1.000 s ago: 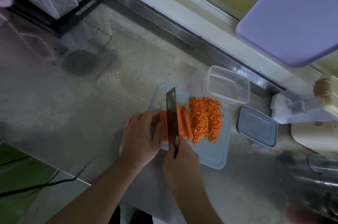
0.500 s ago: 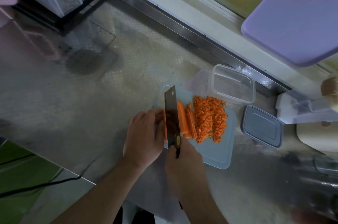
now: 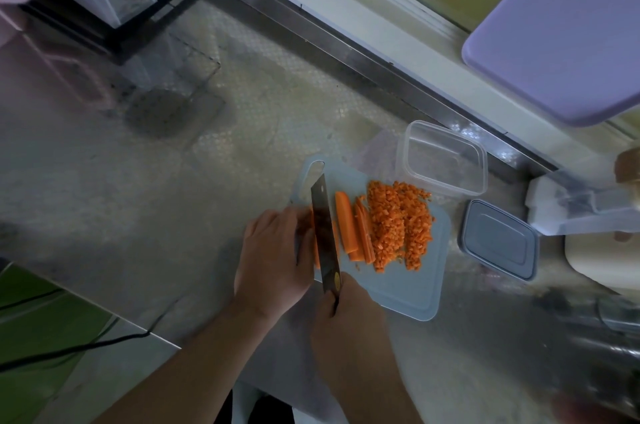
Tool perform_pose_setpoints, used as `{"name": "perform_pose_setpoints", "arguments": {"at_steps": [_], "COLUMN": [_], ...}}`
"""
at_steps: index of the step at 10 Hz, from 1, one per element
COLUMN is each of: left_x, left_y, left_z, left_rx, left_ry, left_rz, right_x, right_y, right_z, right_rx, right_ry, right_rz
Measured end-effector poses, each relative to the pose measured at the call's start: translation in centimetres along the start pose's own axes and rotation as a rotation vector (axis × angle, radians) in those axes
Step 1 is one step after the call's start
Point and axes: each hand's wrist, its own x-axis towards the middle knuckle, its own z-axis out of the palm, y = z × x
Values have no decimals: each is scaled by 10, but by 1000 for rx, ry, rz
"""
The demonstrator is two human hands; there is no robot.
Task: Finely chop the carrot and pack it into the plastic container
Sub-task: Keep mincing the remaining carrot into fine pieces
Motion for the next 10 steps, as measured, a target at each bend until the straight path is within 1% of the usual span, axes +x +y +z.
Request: {"name": "perform_pose_setpoints", "arguments": {"at_steps": [1,3,5,7,9,10], "left_x": [0,1,2,2,3,2], "left_y": [-1,-1,4,4,7,8], "left_z": [1,2,-2,-2,-3,-5], "left_rx": [15,8,-19,-11,-27,-59], "left_ry": [2,8,0,1,9,47], "left_rz": [13,-4,-28,-48,-69,-62], "right_x": [4,33,34,16,33,32], "right_y": [-5,-3,-2,4,-12,-6], "right_z": [1,23,25,12,4,-1], "right_rx": [-32,-76,-25,-7,157,198], "right_ry": [4,51,75,-6,19,88], "right_rz": [-22,10,-30,-15,-31,-38]}}
